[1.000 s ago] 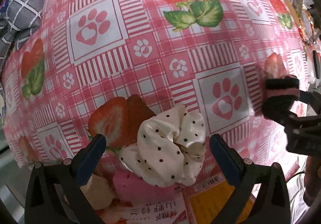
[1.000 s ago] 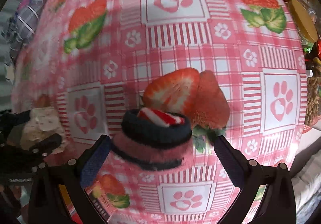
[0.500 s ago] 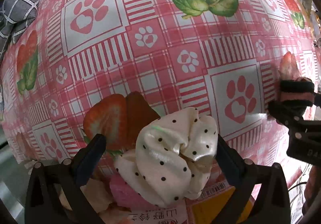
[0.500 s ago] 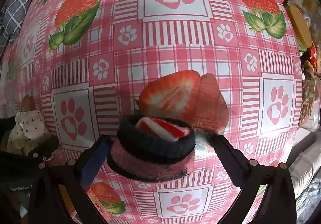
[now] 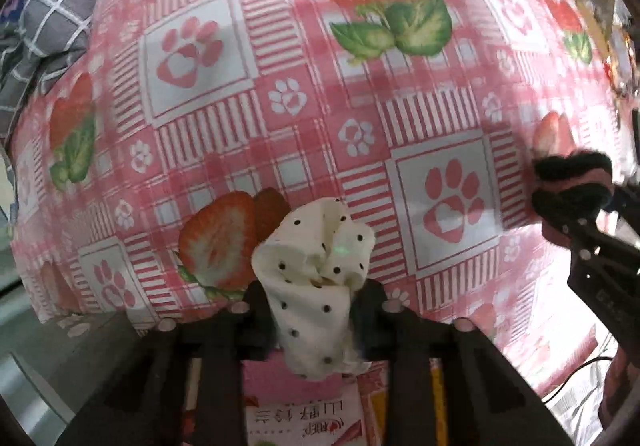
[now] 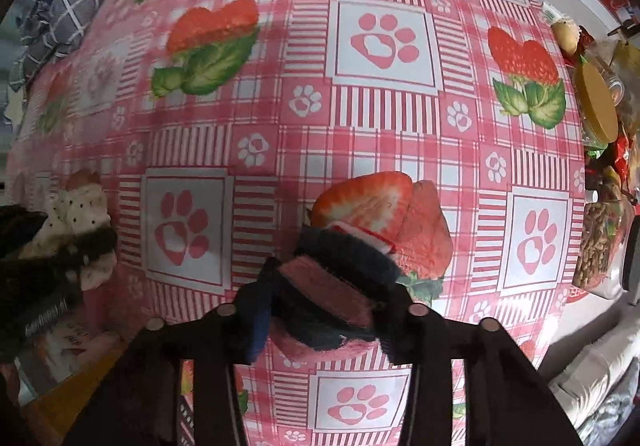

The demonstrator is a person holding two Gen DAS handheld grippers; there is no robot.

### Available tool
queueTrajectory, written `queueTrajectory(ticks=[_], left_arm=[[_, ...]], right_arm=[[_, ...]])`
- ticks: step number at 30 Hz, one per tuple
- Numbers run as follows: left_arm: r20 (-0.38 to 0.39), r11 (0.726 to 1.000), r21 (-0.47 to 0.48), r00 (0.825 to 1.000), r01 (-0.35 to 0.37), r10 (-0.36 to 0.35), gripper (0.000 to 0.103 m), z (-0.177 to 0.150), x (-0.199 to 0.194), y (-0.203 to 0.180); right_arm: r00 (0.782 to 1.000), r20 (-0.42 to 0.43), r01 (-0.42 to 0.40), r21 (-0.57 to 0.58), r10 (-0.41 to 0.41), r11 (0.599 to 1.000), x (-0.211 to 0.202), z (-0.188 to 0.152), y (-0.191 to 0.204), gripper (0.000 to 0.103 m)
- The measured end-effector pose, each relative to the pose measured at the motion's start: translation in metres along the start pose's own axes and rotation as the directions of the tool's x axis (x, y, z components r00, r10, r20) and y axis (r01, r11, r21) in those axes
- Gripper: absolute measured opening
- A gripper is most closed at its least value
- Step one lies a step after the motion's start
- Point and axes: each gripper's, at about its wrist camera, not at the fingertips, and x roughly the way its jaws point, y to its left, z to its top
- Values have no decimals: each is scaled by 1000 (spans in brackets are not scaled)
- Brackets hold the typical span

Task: Organize soft objects
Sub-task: 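Lift the polka-dot scrunchie and pink sock roll with both tools toward the box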

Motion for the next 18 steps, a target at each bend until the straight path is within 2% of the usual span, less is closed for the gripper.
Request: queueTrajectory(ticks=[10,18], left_arm=[[165,992,-124,986,-14,35,30,-22,-50,30],[255,985,-170,965,-15,59,30,-51,-88,41]], right_arm=[[991,86,-105,28,102,994,-59,7,-4,42],[978,117,-174,9,172,985,-89,1,18,42]])
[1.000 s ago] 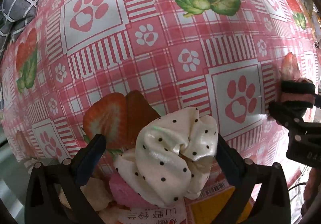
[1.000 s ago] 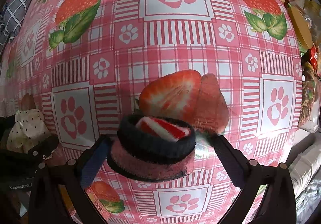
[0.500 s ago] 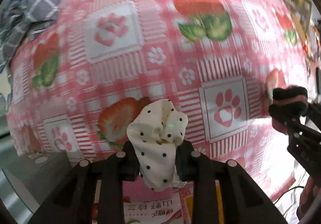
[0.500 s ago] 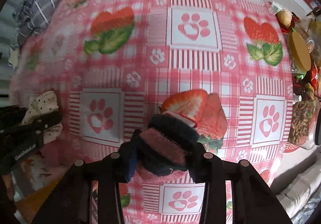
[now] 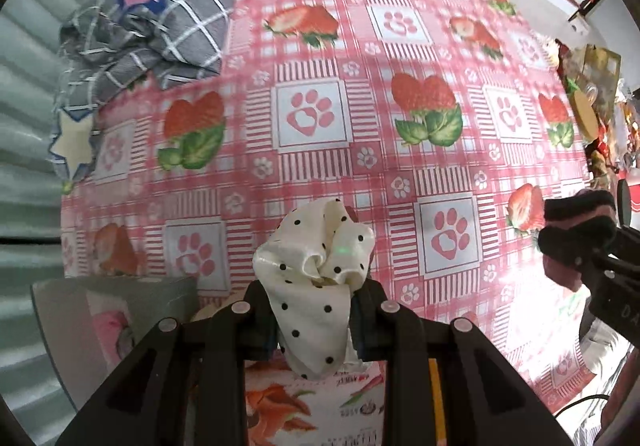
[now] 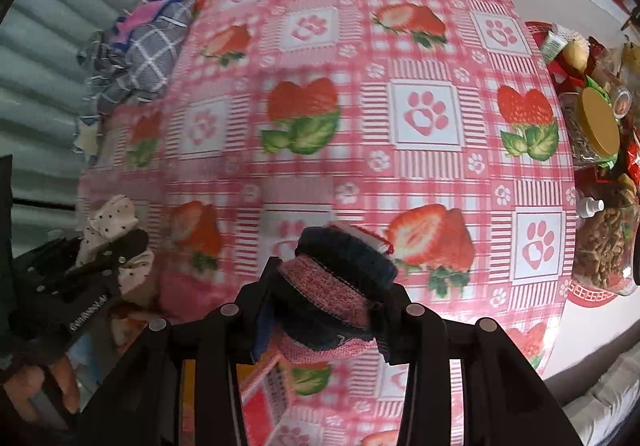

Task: Organize soft objects
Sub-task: 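Lift the polka-dot scrunchie and pink sock roll with both tools toward the box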

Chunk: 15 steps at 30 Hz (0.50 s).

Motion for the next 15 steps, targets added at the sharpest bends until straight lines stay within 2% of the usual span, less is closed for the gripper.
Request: queueTrajectory(ticks=[4,15], left_arm=[[29,1000,-24,1000,12,-11,30,-11,-23,4],[83,998,-51,996,22,-17,30,-41,-68,19]], right_arm=[[999,7,-34,-14,34,999,-11,-7,18,42],[998,51,-42,-58,45,997,-45,-21,53,42]])
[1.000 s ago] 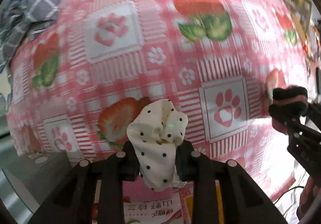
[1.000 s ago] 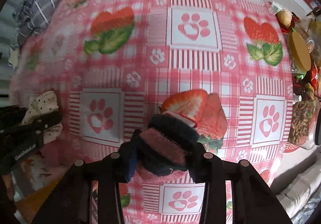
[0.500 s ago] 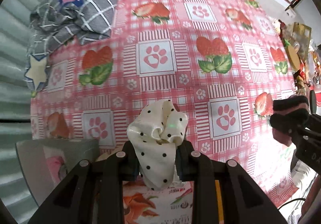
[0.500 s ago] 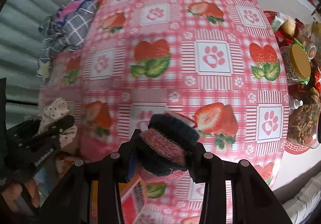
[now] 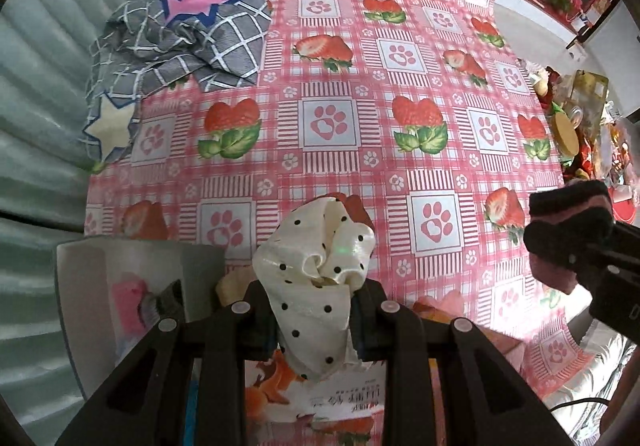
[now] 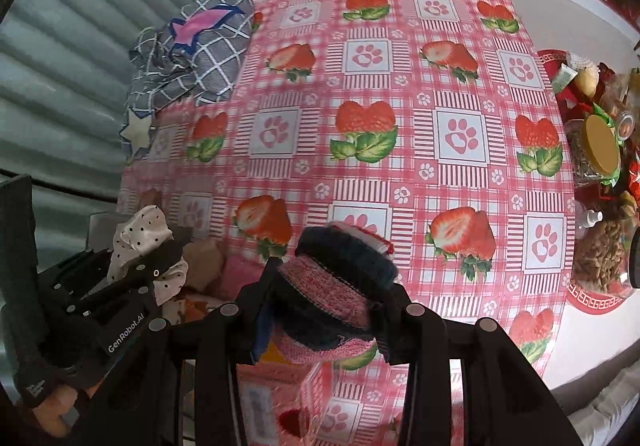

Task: Organize soft objects
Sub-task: 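Lift the polka-dot scrunchie and pink sock roll with both tools toward the box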

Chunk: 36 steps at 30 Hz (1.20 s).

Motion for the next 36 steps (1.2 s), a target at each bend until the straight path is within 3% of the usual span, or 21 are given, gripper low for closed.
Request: queueTrajectory(ticks=[20,36], left_arm=[[43,999,27,999,31,-32,30,-64,-48,14],[31,995,77,997,64,-67,30,-130,-70,22]], right_arm=[[999,35,24,-25,-23,999,-39,-51,33,42],[999,2,45,-13,-45,999,-46,-112,49,42]])
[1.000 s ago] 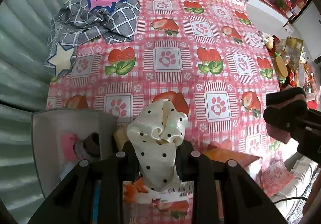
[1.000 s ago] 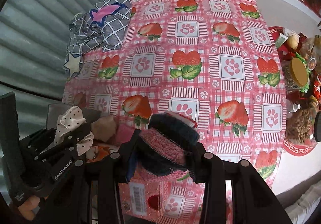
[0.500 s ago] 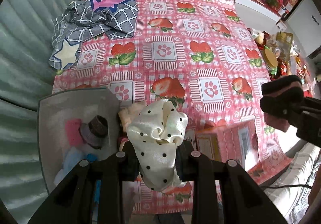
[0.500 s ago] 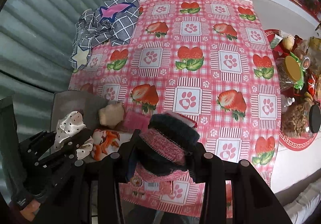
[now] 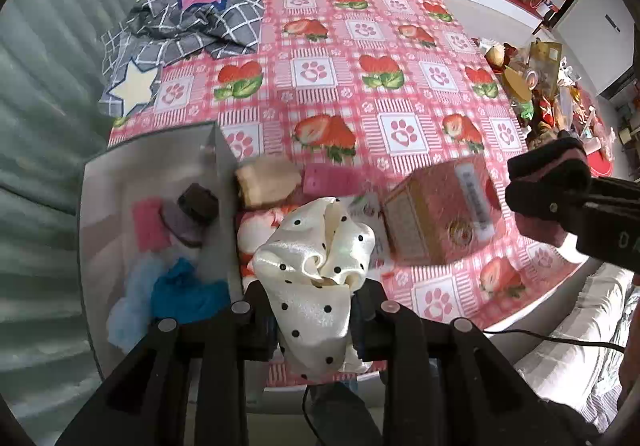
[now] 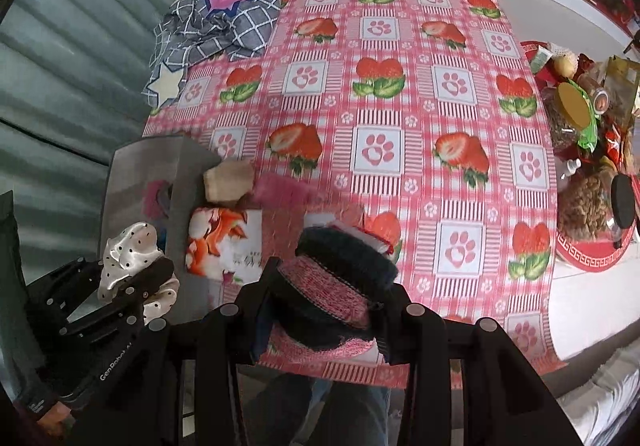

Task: Organize soft objects
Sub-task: 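Lift the polka-dot scrunchie and pink sock roll with both tools toward the box, then carry the polka-dot scrunchie and pink sock roll with both tools over the white box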

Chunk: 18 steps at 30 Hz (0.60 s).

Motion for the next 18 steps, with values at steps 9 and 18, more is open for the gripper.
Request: queueTrajectory(ticks=[9,18], left_arm=[[-9,999,-42,1000,8,-9,30,-27,-7,19],[-2,996,-90,1000,15,-16,30,-38,-11,41]], right_arm=[[999,-38,-17,33,18,999,9,-31,11,42],[997,-70,-26,-3,26,1000,17,-42,37,42]])
